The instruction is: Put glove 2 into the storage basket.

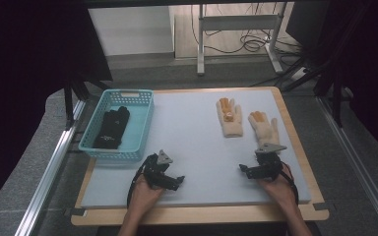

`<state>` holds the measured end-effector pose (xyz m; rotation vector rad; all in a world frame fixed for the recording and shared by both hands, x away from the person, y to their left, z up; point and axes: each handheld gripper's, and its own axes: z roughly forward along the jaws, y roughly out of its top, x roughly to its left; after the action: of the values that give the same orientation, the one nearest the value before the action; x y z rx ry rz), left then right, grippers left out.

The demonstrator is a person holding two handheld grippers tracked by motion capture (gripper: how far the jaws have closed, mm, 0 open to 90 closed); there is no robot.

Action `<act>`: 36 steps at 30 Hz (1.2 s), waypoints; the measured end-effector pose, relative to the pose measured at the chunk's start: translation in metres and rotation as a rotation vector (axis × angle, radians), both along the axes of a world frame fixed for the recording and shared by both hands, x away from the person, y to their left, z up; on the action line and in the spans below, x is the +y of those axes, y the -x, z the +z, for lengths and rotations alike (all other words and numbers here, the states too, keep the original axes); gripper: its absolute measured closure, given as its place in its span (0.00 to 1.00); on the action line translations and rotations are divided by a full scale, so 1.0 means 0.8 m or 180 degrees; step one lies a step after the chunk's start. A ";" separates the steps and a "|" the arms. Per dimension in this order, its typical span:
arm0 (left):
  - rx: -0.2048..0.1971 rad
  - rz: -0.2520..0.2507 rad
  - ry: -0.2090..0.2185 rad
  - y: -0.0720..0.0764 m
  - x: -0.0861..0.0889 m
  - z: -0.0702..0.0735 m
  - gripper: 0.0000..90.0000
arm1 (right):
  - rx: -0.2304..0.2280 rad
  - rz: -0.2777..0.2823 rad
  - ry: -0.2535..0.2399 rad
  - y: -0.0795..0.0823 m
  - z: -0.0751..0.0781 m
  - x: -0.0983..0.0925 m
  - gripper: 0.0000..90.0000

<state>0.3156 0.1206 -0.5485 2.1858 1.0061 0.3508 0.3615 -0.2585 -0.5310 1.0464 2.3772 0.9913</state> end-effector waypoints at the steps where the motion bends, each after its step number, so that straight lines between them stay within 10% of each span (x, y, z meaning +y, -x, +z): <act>1: 0.0000 0.0002 0.0001 0.000 0.000 0.000 0.00 | -0.0003 0.0001 -0.0011 0.000 0.000 0.000 0.18; 18: -0.0006 0.0013 0.0003 0.000 0.000 0.000 0.01 | -0.0049 -0.0070 -0.0144 -0.022 0.040 -0.021 0.22; 36: -0.0004 0.0014 0.0009 0.000 0.001 0.000 0.01 | -0.0041 -0.0570 0.0035 -0.110 0.054 -0.092 0.47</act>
<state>0.3158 0.1211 -0.5485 2.1808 1.0103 0.3525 0.4493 -0.3318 -0.4877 1.2205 2.2302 0.9165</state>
